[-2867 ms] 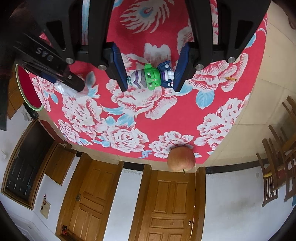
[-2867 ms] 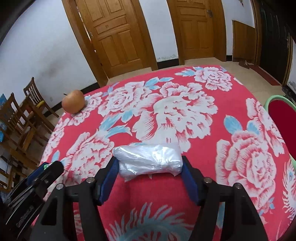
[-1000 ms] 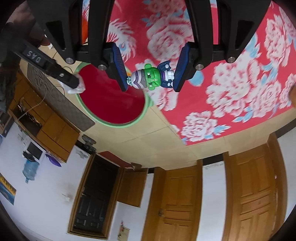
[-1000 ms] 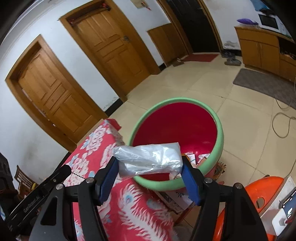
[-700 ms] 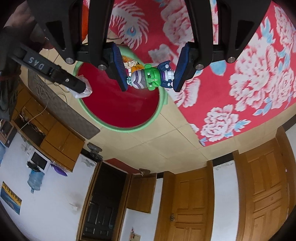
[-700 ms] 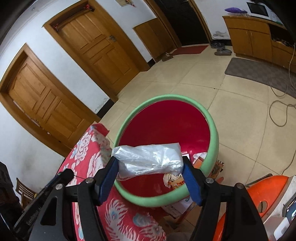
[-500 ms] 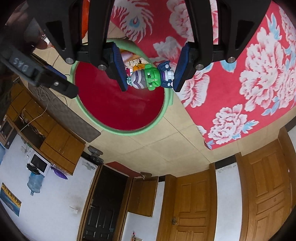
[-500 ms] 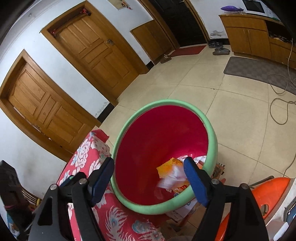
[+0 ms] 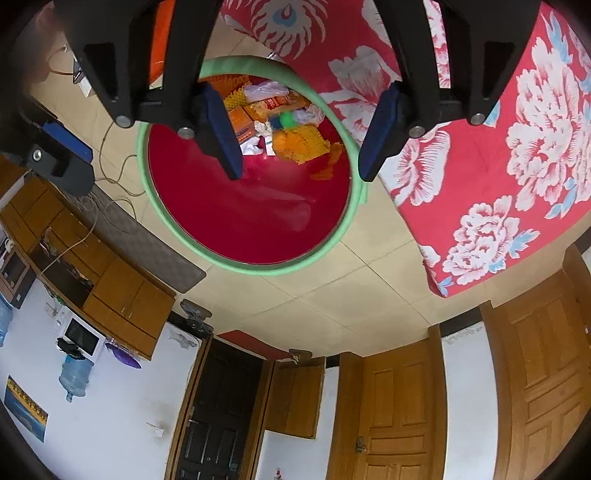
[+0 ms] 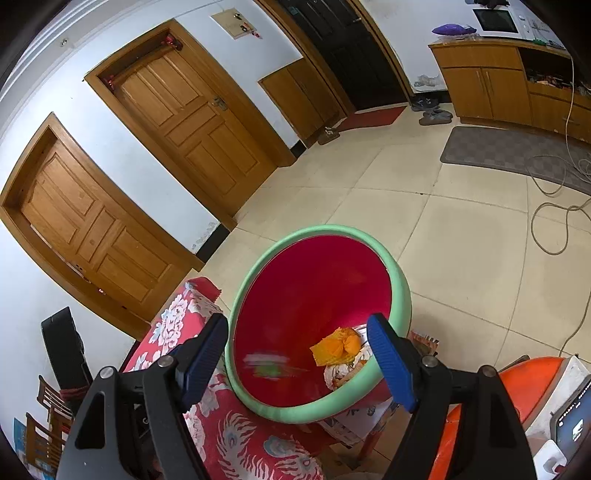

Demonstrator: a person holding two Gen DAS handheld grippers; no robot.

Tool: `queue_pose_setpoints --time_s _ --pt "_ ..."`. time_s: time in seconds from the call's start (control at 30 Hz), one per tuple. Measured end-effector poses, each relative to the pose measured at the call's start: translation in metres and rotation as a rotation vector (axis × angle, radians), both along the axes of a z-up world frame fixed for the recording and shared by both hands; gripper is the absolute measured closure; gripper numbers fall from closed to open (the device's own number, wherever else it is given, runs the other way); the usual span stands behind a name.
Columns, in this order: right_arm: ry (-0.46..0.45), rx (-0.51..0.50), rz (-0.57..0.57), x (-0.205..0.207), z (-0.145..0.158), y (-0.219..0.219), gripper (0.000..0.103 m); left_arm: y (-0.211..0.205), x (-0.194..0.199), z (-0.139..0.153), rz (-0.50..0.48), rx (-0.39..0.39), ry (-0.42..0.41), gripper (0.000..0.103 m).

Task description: Collect trash

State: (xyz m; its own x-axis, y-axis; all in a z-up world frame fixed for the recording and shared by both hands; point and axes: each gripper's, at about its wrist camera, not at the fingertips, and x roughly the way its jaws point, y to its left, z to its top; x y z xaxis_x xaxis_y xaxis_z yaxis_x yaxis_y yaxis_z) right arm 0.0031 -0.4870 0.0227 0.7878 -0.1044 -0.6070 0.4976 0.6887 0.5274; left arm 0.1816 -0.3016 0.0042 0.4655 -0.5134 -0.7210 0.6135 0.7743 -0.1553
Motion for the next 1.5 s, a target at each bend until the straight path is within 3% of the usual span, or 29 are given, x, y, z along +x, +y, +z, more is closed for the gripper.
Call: queue_pose_setpoints --time_s 0.43,0.8,1.07,1.3,1.5 --pt "0.003 -0.072 0.122 -0.008 0.021 0.037 0.020 0.056 -0.025 0.027 0.109 0.009 -0.045 0.038" --pt "-0.024 -0.173 0.228 -0.032 0.049 0.096 0.020 0.129 -0.067 0.049 0.230 -0.018 -0.063 0.038" --pt "-0.042 -0.243 0.286 -0.054 0.062 0.145 0.017 0.178 -0.104 0.070 0.328 0.005 -0.118 0.038" --pt "-0.051 -0.275 0.358 -0.065 0.067 0.173 0.016 0.209 -0.119 0.071 0.394 -0.001 -0.111 0.038" --pt "-0.056 -0.297 0.386 -0.069 0.070 0.187 0.016 0.227 -0.134 0.075 0.464 0.033 -0.167 0.027"
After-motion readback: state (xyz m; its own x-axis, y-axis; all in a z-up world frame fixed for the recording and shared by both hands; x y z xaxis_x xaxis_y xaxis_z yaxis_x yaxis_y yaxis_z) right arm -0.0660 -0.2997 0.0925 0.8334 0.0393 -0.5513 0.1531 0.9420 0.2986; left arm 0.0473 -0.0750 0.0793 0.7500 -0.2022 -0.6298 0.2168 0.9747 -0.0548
